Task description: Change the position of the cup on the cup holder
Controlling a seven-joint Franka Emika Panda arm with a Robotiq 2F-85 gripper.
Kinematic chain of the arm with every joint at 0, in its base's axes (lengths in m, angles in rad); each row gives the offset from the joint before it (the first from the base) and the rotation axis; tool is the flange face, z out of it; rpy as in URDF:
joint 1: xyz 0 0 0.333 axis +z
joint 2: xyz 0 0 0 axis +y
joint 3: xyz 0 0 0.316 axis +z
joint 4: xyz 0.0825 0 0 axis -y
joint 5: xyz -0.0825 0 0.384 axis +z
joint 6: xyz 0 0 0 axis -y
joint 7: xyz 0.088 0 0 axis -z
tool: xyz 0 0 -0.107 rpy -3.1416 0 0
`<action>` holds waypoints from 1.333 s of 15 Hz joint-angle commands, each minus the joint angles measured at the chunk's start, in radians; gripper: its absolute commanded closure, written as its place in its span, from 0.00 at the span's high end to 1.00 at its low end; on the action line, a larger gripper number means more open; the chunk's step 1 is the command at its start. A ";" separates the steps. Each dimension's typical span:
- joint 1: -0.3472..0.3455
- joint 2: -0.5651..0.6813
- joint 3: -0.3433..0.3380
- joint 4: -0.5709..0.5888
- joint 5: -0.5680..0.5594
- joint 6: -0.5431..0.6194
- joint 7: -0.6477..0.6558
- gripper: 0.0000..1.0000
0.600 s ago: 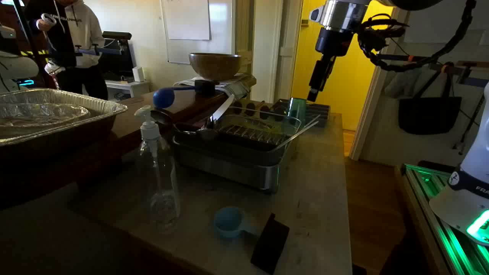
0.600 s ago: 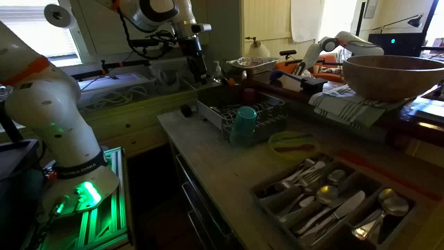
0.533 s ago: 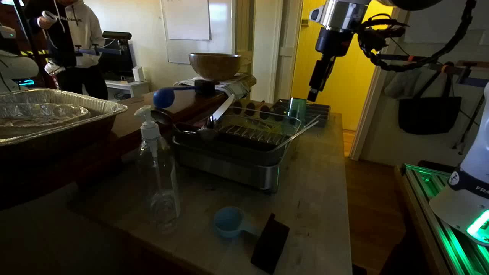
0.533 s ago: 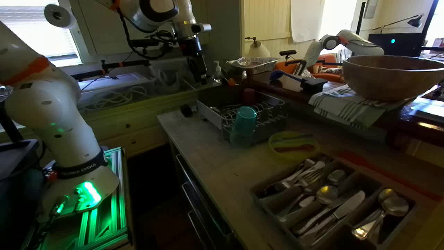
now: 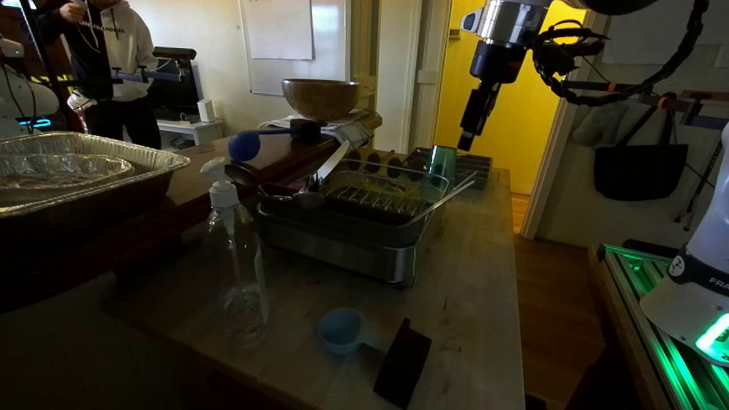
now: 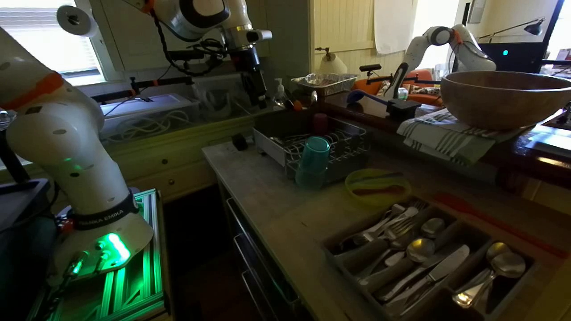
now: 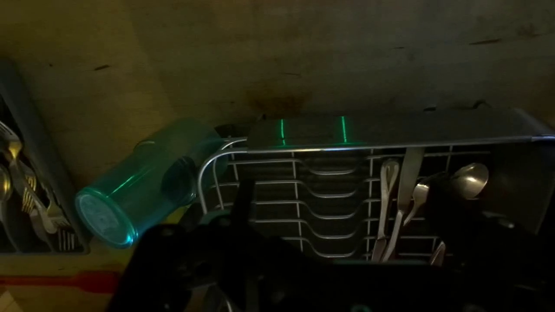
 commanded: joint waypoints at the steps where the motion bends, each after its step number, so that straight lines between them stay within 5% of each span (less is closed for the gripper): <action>1: -0.042 0.009 -0.040 0.004 -0.035 0.005 0.039 1.00; 9: -0.157 0.080 -0.188 0.015 -0.047 0.117 -0.020 1.00; 20: -0.156 0.267 -0.302 0.052 0.051 0.361 -0.145 1.00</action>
